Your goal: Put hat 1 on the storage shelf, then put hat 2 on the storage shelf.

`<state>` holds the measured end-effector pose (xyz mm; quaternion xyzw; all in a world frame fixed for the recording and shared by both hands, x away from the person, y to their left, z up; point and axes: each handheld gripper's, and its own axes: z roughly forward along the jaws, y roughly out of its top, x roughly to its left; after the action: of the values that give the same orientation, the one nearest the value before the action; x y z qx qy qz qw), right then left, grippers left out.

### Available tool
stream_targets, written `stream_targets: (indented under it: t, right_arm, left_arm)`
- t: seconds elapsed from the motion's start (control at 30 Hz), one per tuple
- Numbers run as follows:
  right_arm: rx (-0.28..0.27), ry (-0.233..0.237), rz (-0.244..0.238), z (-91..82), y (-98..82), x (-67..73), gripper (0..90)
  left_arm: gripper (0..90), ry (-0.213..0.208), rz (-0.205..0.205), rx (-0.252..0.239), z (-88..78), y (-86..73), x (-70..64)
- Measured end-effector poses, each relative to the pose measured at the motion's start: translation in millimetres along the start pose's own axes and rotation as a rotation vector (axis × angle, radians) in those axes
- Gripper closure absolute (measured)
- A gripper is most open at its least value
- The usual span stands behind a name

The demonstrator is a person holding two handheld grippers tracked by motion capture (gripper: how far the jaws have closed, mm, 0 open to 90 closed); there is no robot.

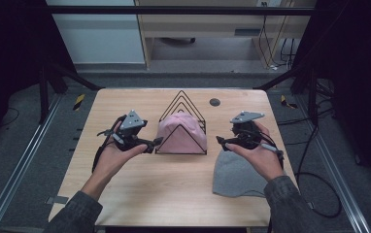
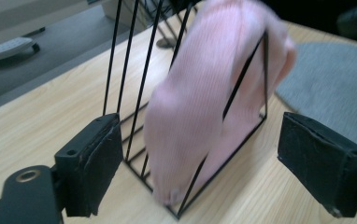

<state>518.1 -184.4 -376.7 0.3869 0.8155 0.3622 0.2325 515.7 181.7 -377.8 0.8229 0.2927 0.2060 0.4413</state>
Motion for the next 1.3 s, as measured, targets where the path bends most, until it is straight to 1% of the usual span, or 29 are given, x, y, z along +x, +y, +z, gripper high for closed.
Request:
stream_targets:
  t: [0.03,0.07,0.1,0.17,0.23,0.27,0.3,0.33,0.4,0.47,0.5,0.53,0.57,0.6,0.63,0.67,0.7,0.73,0.8,0.87,0.97,1.03,1.07,1.17,1.2,1.27,1.3]
  right_arm:
    - [0.003,-0.011,0.012,-1.4,-2.8,-4.7,17.8]
    - [0.002,-0.023,0.021,-2.2,-4.9,-8.1,17.0]
    - [0.005,-0.038,0.039,-3.6,-8.3,-13.4,16.3]
    - [0.010,-0.053,0.063,-4.7,-13.0,-20.3,15.0]
    - [0.021,-0.059,0.074,-5.0,-17.0,-26.0,12.8]
    - [0.025,-0.062,0.078,-5.2,-18.7,-28.6,12.6]
    - [0.025,-0.062,0.078,-5.2,-18.7,-28.6,12.6]
    - [0.028,-0.062,0.085,-5.1,-20.4,-31.1,12.6]
    - [0.036,-0.073,0.093,-4.3,-24.2,-36.1,15.4]
    - [0.067,-0.093,0.098,-3.7,-31.3,-44.6,17.6]
    - [0.067,-0.093,0.098,-3.7,-31.3,-44.6,17.6]
    - [0.077,-0.098,0.100,-3.3,-34.2,-48.1,19.5]
    - [0.105,-0.111,0.109,-2.3,-40.7,-55.9,21.8]
    - [0.116,-0.117,0.113,-1.3,-44.7,-60.5,25.2]
    - [0.131,-0.115,0.123,0.1,-49.1,-65.2,27.2]
    - [0.149,-0.117,0.132,1.9,-53.6,-69.8,28.4]
    - [0.149,-0.117,0.132,1.9,-53.6,-69.8,28.4]
    - [0.179,-0.120,0.144,5.4,-62.5,-78.2,31.9]
    - [0.202,-0.112,0.167,7.6,-69.8,-85.2,37.1]
    - [0.217,-0.112,0.174,9.5,-75.1,-91.0,39.6]
    - [0.223,-0.111,0.194,11.2,-80.4,-98.5,43.5]
    - [0.226,-0.110,0.202,12.3,-83.0,-102.3,48.0]
    - [0.226,-0.110,0.202,12.3,-83.0,-102.3,48.0]
    - [0.240,-0.109,0.208,16.3,-87.5,-107.7,53.2]
    - [0.246,-0.111,0.211,17.7,-88.9,-109.2,53.7]
    - [0.272,-0.126,0.239,22.9,-95.8,-116.3,54.7]
    - [0.282,-0.128,0.245,24.0,-98.1,-119.0,54.7]
  left_arm:
    - [13.2,0.005,-0.002,0.006,-0.8,-3.2,0.0]
    - [13.1,0.003,-0.016,0.007,-1.8,-9.1,0.4]
    - [13.0,0.000,-0.027,0.013,-2.6,-13.7,0.8]
    - [12.8,0.010,-0.037,0.029,-3.3,-22.9,1.9]
    - [12.2,0.028,-0.040,0.051,-4.4,-31.5,3.7]
    - [11.9,0.032,-0.050,0.053,-5.3,-35.5,4.6]
    - [11.6,0.032,-0.050,0.053,-5.3,-35.5,4.6]
    - [11.6,0.032,-0.061,0.056,-6.7,-40.2,5.9]
    - [10.8,0.037,-0.069,0.066,-9.3,-46.8,7.3]
    - [8.4,0.047,-0.069,0.075,-11.8,-52.2,7.7]
    - [8.4,0.047,-0.073,0.079,-13.2,-55.2,8.0]
    - [7.5,0.037,-0.078,0.081,-14.5,-58.1,8.3]
    - [5.0,0.029,-0.080,0.084,-15.7,-60.9,8.4]
    - [5.0,0.031,-0.092,0.092,-16.5,-66.3,8.0]
    - [5.0,0.026,-0.095,0.099,-16.6,-69.2,7.7]
    - [5.0,0.015,-0.099,0.101,-16.8,-72.6,7.1]
    - [5.0,0.015,-0.099,0.101,-16.8,-72.6,7.1]
    - [5.0,0.003,-0.104,0.108,-16.9,-77.6,6.6]
    - [5.0,-0.011,-0.105,0.121,-17.4,-80.1,7.3]
    - [4.6,-0.005,-0.110,0.127,-17.6,-81.8,8.8]
    - [4.8,0.004,-0.119,0.131,-16.5,-84.3,9.6]
    - [5.1,0.007,-0.115,0.136,-15.8,-85.1,9.3]
    - [5.2,0.007,-0.115,0.136,-15.8,-85.1,9.3]
    - [5.3,0.009,-0.115,0.139,-15.5,-85.7,8.5]
    - [5.3,0.010,-0.111,0.141,-15.6,-86.0,8.7]
    - [5.4,0.012,-0.115,0.144,-15.8,-86.8,8.9]
    - [5.4,0.012,-0.116,0.145,-16.1,-87.3,8.9]
